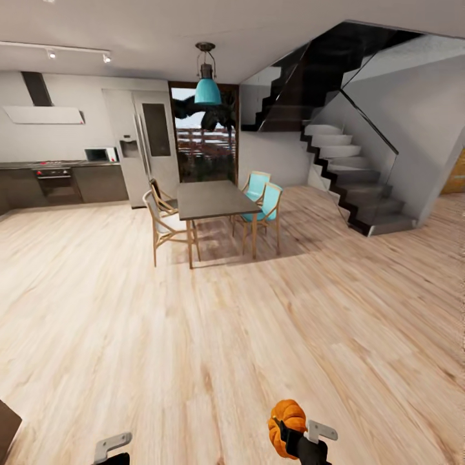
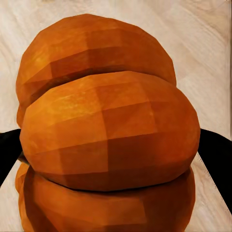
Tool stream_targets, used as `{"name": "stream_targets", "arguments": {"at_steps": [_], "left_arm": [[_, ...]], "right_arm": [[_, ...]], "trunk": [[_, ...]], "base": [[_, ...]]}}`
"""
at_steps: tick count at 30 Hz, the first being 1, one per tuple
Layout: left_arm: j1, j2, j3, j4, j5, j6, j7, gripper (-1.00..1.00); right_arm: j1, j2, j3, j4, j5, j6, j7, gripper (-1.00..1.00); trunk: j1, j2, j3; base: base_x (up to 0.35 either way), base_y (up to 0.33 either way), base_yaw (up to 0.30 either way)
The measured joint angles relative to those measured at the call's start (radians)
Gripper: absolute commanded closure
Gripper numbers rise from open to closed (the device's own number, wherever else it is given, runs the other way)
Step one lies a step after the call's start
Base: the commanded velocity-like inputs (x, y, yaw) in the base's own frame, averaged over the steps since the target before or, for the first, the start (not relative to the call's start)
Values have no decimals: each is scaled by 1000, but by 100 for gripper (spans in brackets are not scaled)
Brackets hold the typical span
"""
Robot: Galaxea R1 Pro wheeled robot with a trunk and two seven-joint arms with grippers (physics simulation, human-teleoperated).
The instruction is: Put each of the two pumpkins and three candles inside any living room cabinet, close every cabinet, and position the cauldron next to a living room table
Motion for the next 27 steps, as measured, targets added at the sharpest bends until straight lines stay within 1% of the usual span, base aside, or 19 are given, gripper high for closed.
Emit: {"name": "stream_targets", "arguments": {"at_steps": [27], "left_arm": [[0, -1, 0, 0, 0, 0, 0, -100]], "right_arm": [[0, 0, 0, 0, -3, 0, 0, 100]], "trunk": [[0, 0, -28]], "base": [[297, 0, -220]]}}
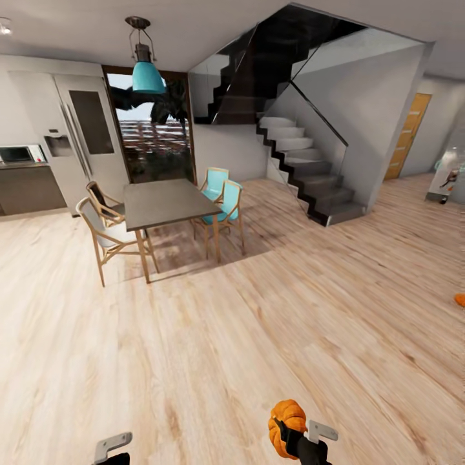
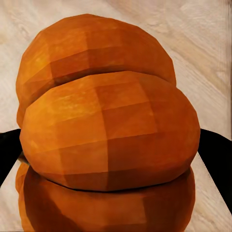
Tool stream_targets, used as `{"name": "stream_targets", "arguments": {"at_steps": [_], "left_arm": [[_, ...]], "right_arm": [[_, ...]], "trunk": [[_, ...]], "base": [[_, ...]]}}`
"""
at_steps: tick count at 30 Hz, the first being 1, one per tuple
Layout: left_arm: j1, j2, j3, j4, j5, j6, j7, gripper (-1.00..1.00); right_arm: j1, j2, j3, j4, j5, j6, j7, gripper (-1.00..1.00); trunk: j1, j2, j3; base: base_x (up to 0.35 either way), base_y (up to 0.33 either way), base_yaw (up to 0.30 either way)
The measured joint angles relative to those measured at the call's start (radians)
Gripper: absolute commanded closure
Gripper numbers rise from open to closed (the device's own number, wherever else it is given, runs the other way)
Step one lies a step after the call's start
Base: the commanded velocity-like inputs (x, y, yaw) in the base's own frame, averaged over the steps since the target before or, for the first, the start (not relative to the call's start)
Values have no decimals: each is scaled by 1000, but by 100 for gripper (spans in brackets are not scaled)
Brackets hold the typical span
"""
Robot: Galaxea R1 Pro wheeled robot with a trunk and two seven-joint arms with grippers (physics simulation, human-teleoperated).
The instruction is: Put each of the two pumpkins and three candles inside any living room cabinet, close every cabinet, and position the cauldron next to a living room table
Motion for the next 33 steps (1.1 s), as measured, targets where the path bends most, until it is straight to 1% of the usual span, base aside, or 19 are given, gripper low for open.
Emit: {"name": "stream_targets", "arguments": {"at_steps": [25, 33], "left_arm": [[0, 1, 0, 0, 0, 0, 0, -100], [0, 1, 0, 0, 0, 1, 0, -100]], "right_arm": [[0, 0, 0, 0, -1, 0, 0, 100], [0, 0, 0, 0, -2, 0, 0, 100]], "trunk": [[0, 0, -26], [0, 0, -34]], "base": [[255, -1, -220], [293, -73, -220]]}}
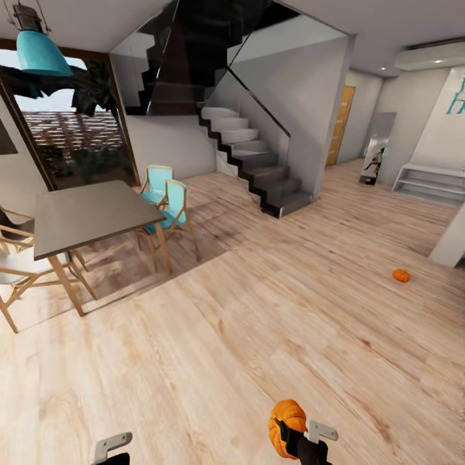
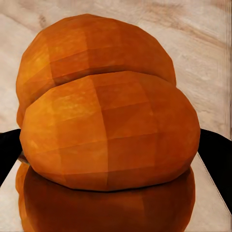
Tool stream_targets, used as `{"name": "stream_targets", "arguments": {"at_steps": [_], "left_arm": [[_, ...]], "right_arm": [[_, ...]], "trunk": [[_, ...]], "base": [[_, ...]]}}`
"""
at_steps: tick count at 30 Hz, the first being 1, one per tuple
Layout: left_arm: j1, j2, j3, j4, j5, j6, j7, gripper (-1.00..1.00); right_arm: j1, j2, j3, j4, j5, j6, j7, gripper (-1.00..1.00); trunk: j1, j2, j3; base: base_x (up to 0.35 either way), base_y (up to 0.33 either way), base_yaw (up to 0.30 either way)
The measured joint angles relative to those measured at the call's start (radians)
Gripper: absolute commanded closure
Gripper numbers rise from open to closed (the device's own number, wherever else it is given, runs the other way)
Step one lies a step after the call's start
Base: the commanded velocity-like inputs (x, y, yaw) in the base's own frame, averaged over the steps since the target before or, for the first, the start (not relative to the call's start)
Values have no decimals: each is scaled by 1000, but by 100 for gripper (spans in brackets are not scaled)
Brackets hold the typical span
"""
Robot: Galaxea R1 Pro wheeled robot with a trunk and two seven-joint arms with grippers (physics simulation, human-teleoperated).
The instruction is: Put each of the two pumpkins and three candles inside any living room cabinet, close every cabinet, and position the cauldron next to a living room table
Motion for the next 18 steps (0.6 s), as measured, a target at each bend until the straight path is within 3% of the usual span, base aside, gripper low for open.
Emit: {"name": "stream_targets", "arguments": {"at_steps": [18], "left_arm": [[0, -1, 0, 0, 0, 0, -1, -100]], "right_arm": [[0, 0, -1, 0, 0, 0, 0, 100]], "trunk": [[0, 0, -14]], "base": [[311, -102, -245]]}}
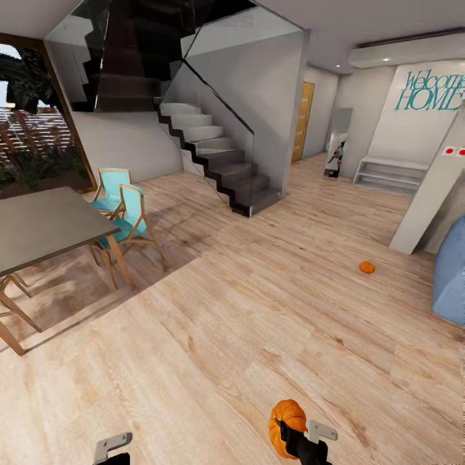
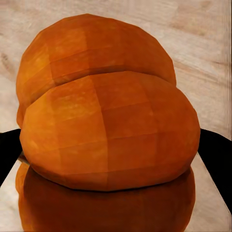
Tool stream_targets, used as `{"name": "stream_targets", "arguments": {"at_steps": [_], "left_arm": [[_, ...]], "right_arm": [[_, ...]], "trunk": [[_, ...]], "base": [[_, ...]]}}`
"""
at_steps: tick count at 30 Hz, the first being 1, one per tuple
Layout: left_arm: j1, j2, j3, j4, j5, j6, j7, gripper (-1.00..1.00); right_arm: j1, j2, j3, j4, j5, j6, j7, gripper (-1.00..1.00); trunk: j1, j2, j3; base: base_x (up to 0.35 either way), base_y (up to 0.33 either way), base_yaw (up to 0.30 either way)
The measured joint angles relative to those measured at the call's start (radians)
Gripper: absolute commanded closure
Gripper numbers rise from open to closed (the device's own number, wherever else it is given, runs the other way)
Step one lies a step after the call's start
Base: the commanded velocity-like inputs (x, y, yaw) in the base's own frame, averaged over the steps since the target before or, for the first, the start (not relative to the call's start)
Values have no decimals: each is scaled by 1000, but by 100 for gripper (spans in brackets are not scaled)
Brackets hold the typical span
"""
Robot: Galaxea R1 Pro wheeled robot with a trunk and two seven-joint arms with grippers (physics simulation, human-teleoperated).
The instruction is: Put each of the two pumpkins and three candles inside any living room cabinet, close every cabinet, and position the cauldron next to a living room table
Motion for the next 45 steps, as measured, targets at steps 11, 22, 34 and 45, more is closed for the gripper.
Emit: {"name": "stream_targets", "arguments": {"at_steps": [11, 22, 34, 45], "left_arm": [[0, 0, 0, 0, 0, 0, 0, -100], [0, 0, 0, 0, 0, 0, 0, -100], [0, 0, 0, 0, 0, 0, 0, -100], [0, 0, 0, 0, -1, 0, 1, -100]], "right_arm": [[0, 0, 0, 0, -1, 0, 0, 100], [0, 0, 0, 0, -1, 0, 0, 100], [1, 0, 0, -1, -1, 0, 0, 100], [1, 0, 0, -1, -1, 0, 0, 100]], "trunk": [[0, 0, -5], [0, 0, -10], [0, 0, -15], [0, 0, -19]], "base": [[311, -118, -266], [311, -119, -267], [311, -104, -267], [311, -22, -267]]}}
